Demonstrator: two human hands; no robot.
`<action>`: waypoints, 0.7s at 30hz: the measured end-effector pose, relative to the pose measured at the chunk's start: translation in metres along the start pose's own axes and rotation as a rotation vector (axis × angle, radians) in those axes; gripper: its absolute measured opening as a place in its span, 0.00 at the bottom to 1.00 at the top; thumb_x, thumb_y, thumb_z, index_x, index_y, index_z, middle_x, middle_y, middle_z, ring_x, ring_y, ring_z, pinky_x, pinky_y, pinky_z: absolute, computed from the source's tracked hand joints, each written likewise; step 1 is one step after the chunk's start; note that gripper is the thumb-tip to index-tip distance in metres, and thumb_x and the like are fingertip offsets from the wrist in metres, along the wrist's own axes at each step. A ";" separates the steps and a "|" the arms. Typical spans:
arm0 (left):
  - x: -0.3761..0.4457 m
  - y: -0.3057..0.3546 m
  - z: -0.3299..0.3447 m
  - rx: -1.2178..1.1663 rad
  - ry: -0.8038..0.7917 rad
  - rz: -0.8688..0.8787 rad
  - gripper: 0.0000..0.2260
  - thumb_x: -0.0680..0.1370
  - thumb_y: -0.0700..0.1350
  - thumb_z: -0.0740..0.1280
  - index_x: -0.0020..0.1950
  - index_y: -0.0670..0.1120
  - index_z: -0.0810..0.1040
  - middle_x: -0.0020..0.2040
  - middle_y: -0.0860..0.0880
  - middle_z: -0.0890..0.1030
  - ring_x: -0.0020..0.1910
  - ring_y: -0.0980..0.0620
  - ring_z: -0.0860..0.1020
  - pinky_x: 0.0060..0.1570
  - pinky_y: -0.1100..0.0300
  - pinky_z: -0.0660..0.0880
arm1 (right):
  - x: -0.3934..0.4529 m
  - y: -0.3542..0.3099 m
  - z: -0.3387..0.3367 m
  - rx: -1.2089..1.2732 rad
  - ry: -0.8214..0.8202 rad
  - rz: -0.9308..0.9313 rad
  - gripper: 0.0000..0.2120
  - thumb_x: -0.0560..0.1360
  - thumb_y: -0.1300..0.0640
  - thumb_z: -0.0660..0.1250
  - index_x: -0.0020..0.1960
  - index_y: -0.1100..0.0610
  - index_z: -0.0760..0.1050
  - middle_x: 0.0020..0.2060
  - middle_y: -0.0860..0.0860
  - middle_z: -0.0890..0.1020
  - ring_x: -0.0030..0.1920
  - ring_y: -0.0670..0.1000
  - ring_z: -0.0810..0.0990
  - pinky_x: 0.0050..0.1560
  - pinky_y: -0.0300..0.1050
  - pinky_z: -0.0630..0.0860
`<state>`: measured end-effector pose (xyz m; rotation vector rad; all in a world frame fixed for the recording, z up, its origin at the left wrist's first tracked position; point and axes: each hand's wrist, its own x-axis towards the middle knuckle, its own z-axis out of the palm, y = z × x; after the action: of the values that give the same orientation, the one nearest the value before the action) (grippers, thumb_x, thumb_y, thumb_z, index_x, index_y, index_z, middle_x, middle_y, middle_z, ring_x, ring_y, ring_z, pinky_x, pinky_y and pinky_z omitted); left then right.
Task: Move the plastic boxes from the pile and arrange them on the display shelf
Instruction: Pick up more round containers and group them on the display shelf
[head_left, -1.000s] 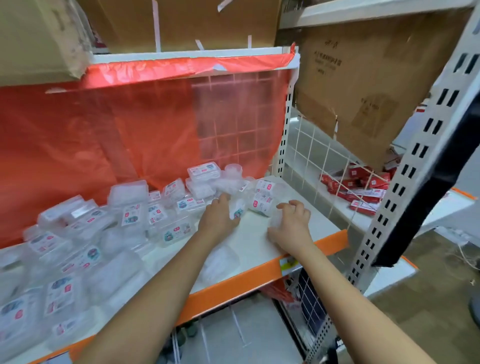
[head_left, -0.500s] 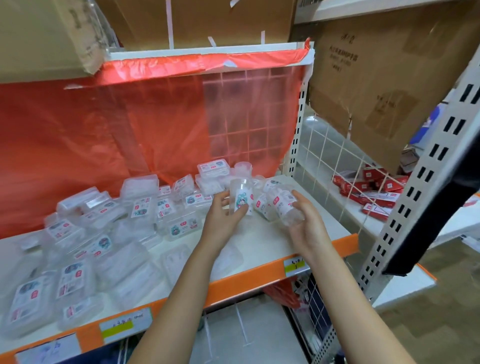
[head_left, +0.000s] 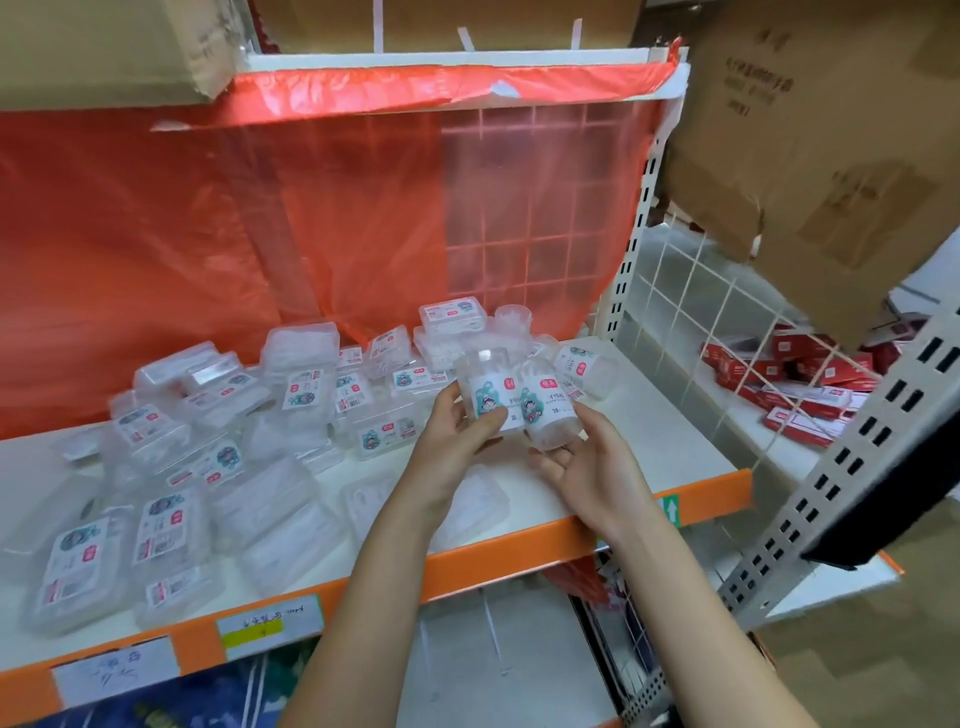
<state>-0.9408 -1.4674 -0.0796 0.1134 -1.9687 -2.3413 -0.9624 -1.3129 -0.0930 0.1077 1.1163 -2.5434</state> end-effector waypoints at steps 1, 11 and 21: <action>0.000 0.001 -0.004 -0.002 -0.001 -0.006 0.17 0.78 0.38 0.65 0.65 0.48 0.69 0.57 0.48 0.80 0.57 0.49 0.79 0.55 0.56 0.76 | 0.003 0.000 0.000 -0.039 -0.024 0.000 0.21 0.72 0.54 0.65 0.62 0.63 0.72 0.44 0.60 0.81 0.47 0.55 0.80 0.49 0.46 0.77; -0.025 0.031 -0.064 -0.163 0.244 -0.040 0.25 0.76 0.54 0.66 0.71 0.49 0.67 0.62 0.50 0.78 0.61 0.52 0.77 0.65 0.49 0.71 | 0.015 0.029 0.055 -0.179 -0.371 0.142 0.41 0.53 0.52 0.83 0.60 0.67 0.73 0.54 0.63 0.81 0.53 0.56 0.82 0.49 0.43 0.80; -0.122 0.083 -0.198 -0.107 0.599 0.117 0.24 0.70 0.60 0.68 0.61 0.48 0.75 0.54 0.46 0.82 0.53 0.46 0.80 0.50 0.47 0.77 | -0.002 0.124 0.184 -0.374 -0.667 0.252 0.38 0.51 0.43 0.82 0.56 0.58 0.77 0.52 0.53 0.84 0.51 0.48 0.82 0.55 0.42 0.74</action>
<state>-0.7970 -1.6625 -0.0309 0.5953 -1.5119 -2.0134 -0.9032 -1.5225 -0.0528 -0.6076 1.1677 -1.8790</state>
